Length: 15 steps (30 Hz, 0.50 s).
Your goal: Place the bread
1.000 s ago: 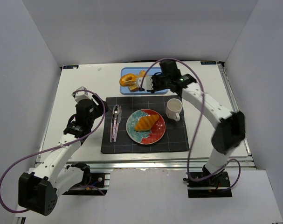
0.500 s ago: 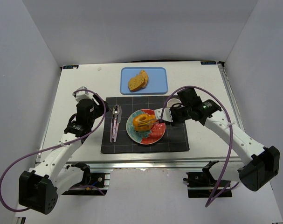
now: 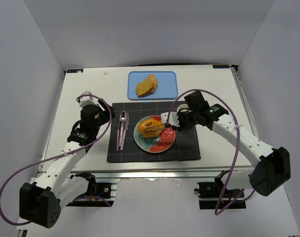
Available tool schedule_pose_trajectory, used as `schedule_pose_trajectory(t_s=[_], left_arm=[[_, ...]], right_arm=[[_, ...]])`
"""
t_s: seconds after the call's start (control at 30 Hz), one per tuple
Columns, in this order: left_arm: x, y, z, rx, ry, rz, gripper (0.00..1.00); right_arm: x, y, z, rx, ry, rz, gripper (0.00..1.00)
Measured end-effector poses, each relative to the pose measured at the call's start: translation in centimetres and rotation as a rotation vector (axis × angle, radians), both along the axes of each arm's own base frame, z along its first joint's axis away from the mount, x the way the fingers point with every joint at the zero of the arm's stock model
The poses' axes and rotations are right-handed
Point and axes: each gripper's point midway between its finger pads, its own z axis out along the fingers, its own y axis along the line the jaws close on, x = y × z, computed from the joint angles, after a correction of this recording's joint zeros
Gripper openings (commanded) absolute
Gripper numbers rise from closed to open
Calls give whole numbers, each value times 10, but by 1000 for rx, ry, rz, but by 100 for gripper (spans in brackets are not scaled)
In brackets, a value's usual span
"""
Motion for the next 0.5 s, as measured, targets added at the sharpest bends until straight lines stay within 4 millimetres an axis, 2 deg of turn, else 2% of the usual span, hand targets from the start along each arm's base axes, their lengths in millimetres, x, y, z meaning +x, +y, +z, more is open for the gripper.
schedule_pose_trajectory(t_s=[0.17, 0.5], left_arm=[[-1, 0, 0, -1, 0, 1, 80], [-2, 1, 1, -5, -4, 3, 80]], right_arm=[[-1, 6, -4, -13, -1, 31, 18], [-9, 15, 15, -5, -73, 99, 18]])
